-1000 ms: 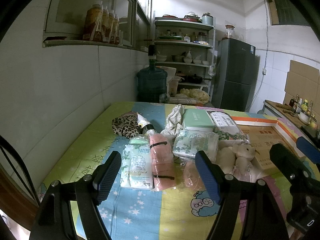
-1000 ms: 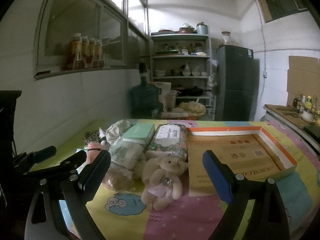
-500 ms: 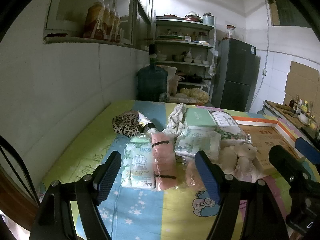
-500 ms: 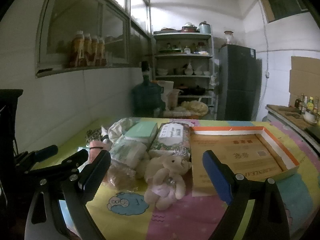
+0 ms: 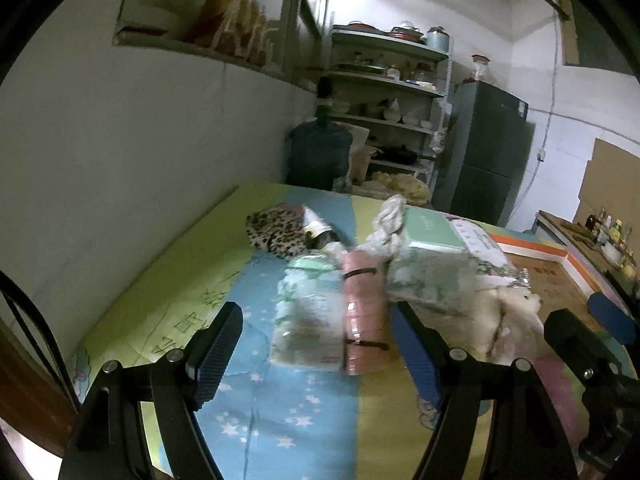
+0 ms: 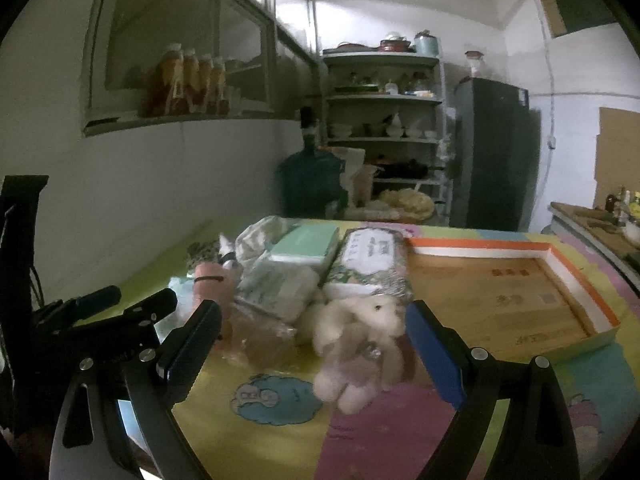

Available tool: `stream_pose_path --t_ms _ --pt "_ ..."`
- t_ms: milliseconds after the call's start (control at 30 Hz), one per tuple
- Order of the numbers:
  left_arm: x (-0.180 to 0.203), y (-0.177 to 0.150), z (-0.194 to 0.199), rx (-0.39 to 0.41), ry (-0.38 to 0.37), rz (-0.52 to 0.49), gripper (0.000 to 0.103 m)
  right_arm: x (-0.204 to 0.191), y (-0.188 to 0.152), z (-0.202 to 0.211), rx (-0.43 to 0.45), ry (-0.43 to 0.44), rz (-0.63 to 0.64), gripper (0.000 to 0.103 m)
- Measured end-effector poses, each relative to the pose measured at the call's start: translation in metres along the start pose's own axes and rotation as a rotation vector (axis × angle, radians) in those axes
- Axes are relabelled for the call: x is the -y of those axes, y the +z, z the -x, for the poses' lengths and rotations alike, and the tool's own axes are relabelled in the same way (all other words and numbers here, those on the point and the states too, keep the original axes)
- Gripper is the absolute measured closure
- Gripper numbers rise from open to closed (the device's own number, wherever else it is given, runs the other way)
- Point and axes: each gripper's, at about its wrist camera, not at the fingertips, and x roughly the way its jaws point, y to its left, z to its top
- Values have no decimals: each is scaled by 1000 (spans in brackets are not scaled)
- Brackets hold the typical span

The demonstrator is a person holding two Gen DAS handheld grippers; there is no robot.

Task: Organize soft objects
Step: 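Grasp the green-leaf tissue pack with the left tool while the right tool grasps a clear wipes pack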

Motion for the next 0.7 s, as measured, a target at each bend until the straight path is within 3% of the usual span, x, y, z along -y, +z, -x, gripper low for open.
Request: stream_pose_path --t_ms 333,700 --pt "-30 -4 -26 -64 5 67 26 -9 5 -36 -49 85 22 9" --pt "-37 -7 -66 -141 -109 89 28 -10 3 -54 -79 98 15 9"
